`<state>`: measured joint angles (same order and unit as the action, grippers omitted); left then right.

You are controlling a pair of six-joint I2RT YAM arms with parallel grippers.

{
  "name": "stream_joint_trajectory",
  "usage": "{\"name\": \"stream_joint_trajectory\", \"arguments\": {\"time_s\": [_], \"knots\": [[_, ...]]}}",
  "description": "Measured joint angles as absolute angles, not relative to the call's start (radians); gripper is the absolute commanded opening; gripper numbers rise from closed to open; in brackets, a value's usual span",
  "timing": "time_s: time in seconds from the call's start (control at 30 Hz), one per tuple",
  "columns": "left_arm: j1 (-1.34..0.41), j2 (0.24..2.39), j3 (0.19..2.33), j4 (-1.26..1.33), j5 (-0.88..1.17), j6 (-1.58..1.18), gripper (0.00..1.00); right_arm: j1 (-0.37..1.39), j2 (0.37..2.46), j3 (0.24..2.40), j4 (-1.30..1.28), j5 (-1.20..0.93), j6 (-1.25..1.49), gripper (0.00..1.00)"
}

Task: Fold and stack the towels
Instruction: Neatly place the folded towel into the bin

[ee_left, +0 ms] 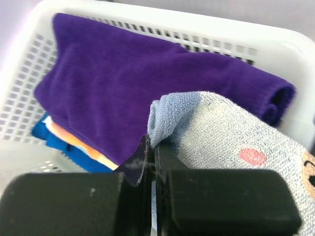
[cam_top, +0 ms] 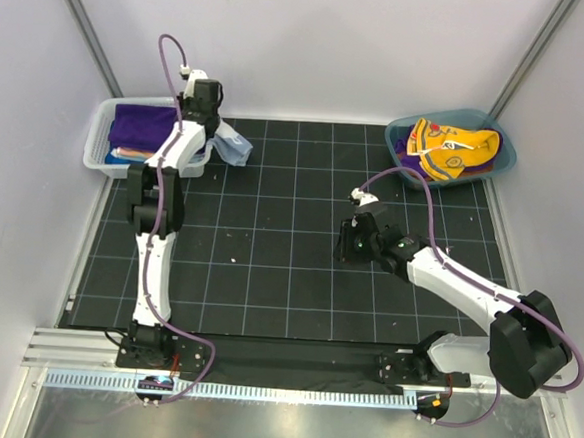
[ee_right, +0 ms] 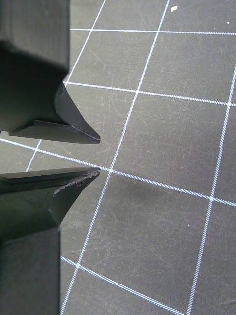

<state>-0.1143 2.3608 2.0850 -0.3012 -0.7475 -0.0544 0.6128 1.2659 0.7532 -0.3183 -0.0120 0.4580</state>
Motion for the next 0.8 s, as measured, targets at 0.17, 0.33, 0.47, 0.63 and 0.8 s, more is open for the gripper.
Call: {"name": "stream_joint_trajectory", "arguments": {"time_s": [0.17, 0.33, 0.47, 0.63, 0.8], "knots": [[-0.134, 2.354, 2.078, -0.314, -0.701, -0.102, 0.00, 0.613, 1.270, 0.752, -0.312, -0.012, 0.458, 0.33], [-0.182, 2.331, 2.077, -0.320, -0.670, -0.140, 0.00, 0.613, 1.277, 0.752, -0.309, -0.009, 0.458, 0.33], [-0.209, 2.324, 2.085, -0.337, -0.634, -0.180, 0.00, 0.613, 1.279, 0.752, -0.306, 0.012, 0.458, 0.33], [-0.207, 2.334, 2.138, -0.384, -0.624, -0.203, 0.00, 0.613, 1.319, 0.752, -0.287, 0.027, 0.458, 0.33], [-0.193, 2.342, 2.165, -0.401, -0.622, -0.215, 0.23, 0.613, 1.348, 0.752, -0.281, 0.028, 0.458, 0.33]]}}
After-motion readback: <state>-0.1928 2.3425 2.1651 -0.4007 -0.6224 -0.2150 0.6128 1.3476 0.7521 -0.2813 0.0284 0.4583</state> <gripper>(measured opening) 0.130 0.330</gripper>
